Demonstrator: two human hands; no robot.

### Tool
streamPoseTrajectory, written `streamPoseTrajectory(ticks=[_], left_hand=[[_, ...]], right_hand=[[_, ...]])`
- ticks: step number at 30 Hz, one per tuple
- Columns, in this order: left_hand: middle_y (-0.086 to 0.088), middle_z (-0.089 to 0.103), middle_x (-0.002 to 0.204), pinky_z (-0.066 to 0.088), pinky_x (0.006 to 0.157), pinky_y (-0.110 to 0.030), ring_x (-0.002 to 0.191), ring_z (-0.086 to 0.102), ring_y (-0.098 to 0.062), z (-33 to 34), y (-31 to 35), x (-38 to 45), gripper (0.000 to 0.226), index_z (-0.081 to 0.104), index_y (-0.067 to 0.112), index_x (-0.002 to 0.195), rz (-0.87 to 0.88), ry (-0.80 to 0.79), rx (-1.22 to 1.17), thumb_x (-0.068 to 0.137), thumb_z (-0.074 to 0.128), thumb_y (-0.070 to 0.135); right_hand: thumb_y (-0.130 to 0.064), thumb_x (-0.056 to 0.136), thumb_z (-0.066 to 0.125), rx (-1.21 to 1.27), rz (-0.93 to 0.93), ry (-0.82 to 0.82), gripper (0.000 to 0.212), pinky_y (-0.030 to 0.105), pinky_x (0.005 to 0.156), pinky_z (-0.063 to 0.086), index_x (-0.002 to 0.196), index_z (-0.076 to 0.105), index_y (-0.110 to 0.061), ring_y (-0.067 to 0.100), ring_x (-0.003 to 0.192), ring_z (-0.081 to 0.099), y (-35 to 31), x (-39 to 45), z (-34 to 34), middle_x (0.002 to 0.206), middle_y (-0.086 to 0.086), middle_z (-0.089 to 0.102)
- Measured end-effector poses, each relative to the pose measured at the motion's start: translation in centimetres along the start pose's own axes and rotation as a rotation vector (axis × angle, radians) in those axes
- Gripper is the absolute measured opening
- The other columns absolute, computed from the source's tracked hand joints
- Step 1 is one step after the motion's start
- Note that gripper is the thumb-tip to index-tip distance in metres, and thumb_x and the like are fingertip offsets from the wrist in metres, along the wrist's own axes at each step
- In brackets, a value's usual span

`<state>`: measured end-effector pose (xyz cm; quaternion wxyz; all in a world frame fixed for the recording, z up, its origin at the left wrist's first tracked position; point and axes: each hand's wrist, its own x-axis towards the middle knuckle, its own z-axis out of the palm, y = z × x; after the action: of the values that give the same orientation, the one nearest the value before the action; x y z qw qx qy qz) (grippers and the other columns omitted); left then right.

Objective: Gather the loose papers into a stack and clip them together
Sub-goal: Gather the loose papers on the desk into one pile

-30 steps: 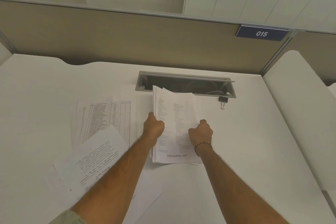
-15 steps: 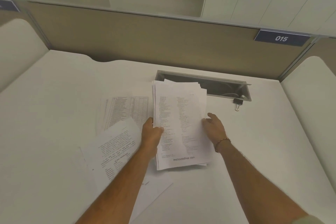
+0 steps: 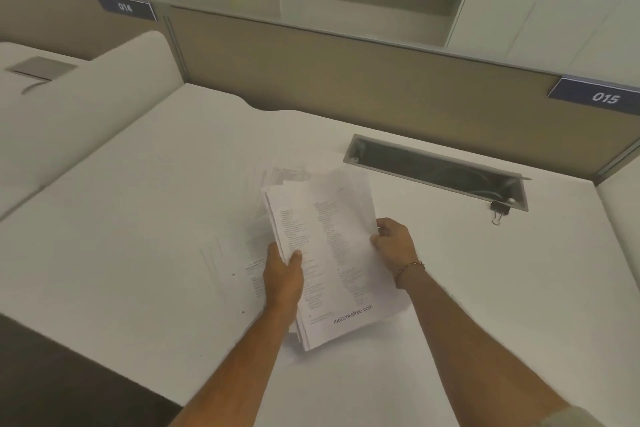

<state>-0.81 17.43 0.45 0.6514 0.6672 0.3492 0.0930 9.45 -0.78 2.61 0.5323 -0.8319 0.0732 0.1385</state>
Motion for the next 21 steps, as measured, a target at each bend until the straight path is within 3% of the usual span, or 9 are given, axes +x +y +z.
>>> streamPoseTrajectory(ticks=[6,11,16,18,21], left_hand=[[-0.004,0.066,0.108,0.052,0.071,-0.027,0.093,0.064,-0.022,-3.2,-1.1,-0.6,0.021,0.058,0.011,0.119,-0.02,0.149,0.104,0.1,0.052,0.006],[-0.015,0.067,0.114,0.06,0.086,-0.045,0.103,0.067,-0.034,-4.9,-3.1,-0.1,0.019,0.055,0.006,0.113,-0.015,0.222,0.263,0.095,0.055,0.0],[-0.021,0.052,0.126,0.051,0.094,-0.053,0.116,0.05,-0.039,-5.8,-4.2,0.1,0.033,0.053,0.008,0.124,-0.114,0.309,0.601,0.092,0.062,0.011],[-0.02,0.041,0.141,0.041,0.1,-0.054,0.126,0.042,-0.038,-6.0,-4.0,0.1,0.042,0.049,0.015,0.129,-0.159,0.336,0.694,0.091,0.067,0.021],[-0.022,0.031,0.148,0.039,0.103,-0.057,0.13,0.039,-0.04,-6.1,-3.1,0.6,0.06,0.039,0.017,0.135,-0.198,0.341,0.69,0.088,0.072,0.031]], right_hand=[[0.0,0.082,0.053,-0.076,-0.023,-0.042,0.033,0.036,0.081,0.056,0.109,0.07,-0.012,0.031,0.095,0.068,-0.9,-1.5,3.8,0.104,0.008,0.074],[0.001,0.085,0.053,-0.13,-0.06,-0.078,0.034,0.023,0.065,0.049,0.112,0.069,-0.011,0.027,0.089,0.064,-1.0,-2.7,6.2,0.103,0.01,0.072],[0.003,0.089,0.049,-0.195,-0.1,-0.092,0.036,0.014,0.056,0.042,0.119,0.065,-0.01,0.02,0.079,0.058,-0.9,-3.3,8.0,0.093,0.005,0.065],[0.001,0.09,0.049,-0.227,-0.089,-0.089,0.035,0.018,0.061,0.044,0.122,0.064,-0.006,0.02,0.081,0.057,-0.8,-3.5,8.5,0.097,0.007,0.065],[-0.005,0.091,0.054,-0.324,-0.077,-0.069,0.039,0.025,0.083,0.045,0.129,0.058,-0.001,0.028,0.105,0.06,-0.6,-3.5,9.0,0.116,0.014,0.064]])
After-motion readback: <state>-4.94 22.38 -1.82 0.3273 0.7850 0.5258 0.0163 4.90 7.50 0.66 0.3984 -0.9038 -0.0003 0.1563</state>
